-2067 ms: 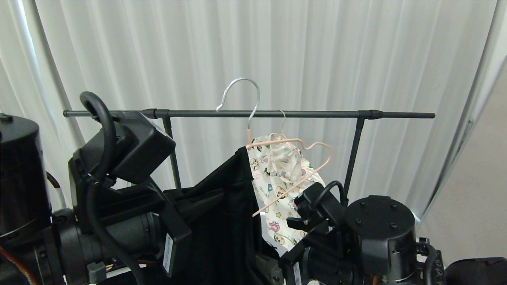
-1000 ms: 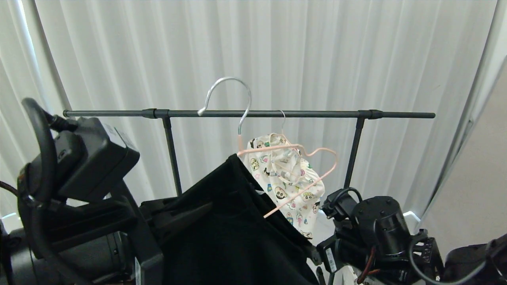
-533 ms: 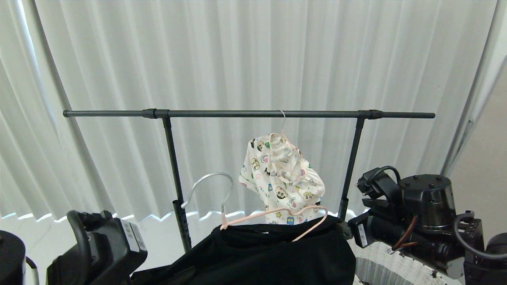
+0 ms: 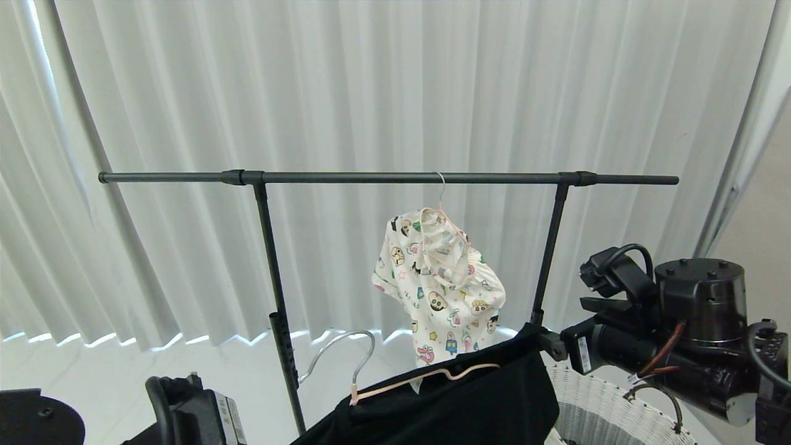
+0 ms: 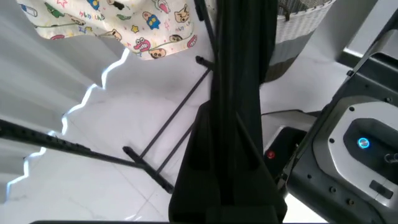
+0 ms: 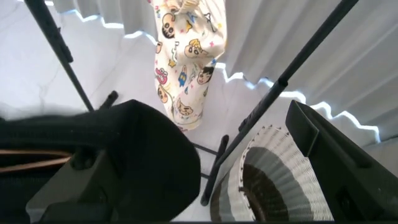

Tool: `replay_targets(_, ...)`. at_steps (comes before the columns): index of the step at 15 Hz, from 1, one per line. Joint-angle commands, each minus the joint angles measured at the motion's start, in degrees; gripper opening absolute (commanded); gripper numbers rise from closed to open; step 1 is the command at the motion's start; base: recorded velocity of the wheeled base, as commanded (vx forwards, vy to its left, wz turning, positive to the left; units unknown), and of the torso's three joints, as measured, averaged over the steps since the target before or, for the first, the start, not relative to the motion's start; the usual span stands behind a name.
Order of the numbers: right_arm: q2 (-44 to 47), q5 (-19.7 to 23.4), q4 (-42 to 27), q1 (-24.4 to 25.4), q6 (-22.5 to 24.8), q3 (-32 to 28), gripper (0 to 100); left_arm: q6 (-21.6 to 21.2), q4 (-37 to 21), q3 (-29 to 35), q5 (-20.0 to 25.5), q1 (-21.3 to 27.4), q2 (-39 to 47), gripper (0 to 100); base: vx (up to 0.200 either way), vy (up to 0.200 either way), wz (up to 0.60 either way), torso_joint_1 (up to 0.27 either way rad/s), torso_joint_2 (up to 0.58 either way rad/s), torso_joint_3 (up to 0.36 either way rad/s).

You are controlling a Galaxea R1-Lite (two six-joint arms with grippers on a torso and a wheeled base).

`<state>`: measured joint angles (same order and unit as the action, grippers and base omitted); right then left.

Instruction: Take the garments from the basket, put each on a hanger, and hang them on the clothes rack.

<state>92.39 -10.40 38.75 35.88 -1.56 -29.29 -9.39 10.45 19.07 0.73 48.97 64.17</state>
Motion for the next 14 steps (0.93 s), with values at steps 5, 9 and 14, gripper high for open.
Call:
replay_targets(5, -9.69, 13.39, -18.45, -0.11, 9.38, -7.88, 100, 0.69, 0.71, 2.12, -6.97, -1.33, 9.66, 0, 0.000, 0.000, 0.00, 0.000, 0.00, 0.000)
replay_targets(9, -8.81, 15.94, -26.62, -2.21, 14.30, -13.33, 100, 0.60, 0.80, 2.91, -5.04, -1.07, 8.60, 0, 0.000, 0.000, 0.00, 0.000, 0.00, 0.000)
replay_targets(14, -8.90, 20.59, -26.80, 2.18, 18.35, -13.42, 100, 0.51, 0.89, 3.17, -0.29, -0.72, 5.70, 0, 0.000, 0.000, 0.00, 0.000, 0.00, 0.000)
